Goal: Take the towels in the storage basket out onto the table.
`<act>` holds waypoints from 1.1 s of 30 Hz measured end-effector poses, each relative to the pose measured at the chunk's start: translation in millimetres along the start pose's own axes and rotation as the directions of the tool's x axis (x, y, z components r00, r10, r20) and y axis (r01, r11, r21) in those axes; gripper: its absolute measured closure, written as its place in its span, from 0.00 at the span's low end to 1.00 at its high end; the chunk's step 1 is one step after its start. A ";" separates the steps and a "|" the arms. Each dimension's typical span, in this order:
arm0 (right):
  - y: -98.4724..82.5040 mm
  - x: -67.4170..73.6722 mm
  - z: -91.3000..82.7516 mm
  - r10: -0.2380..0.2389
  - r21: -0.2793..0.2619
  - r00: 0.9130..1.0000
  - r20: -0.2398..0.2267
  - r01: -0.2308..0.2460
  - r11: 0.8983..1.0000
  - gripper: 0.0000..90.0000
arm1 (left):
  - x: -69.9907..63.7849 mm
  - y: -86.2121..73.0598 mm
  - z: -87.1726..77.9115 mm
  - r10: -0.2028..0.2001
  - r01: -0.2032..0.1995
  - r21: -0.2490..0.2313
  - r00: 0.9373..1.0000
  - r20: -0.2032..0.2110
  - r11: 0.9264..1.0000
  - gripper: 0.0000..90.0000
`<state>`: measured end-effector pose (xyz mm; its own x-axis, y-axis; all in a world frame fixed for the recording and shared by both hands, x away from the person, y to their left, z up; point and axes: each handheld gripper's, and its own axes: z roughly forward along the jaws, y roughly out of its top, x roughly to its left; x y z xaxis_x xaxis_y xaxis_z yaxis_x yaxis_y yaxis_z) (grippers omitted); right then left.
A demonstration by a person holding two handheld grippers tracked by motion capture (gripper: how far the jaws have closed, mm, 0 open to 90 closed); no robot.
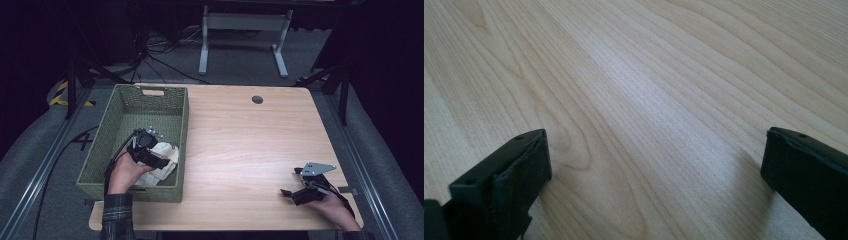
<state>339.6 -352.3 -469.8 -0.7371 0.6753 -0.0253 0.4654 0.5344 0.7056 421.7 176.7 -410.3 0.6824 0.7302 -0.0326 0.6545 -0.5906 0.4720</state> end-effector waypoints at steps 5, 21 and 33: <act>0.0 0.0 0.0 0.000 0.000 1.000 0.000 0.000 1.000 0.00 | -0.5 -0.3 7.0 -0.002 0.001 0.048 1.000 0.015 0.999 0.13; 0.0 0.0 -0.2 -0.003 0.003 1.000 0.001 0.003 1.000 0.00 | -4.0 -1.5 26.8 -0.006 0.003 0.191 1.000 0.012 0.982 0.12; 0.0 0.0 -0.2 -0.003 0.002 1.000 0.001 0.003 1.000 0.00 | -3.8 -0.5 23.0 -0.032 0.035 0.199 0.999 -0.019 0.979 0.41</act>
<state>339.5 -352.4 -469.6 -0.7383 0.6739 -0.0279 0.4643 0.5378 0.7037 426.2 166.3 -430.7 0.6547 0.7553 -0.0313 0.7300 -0.6209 0.2857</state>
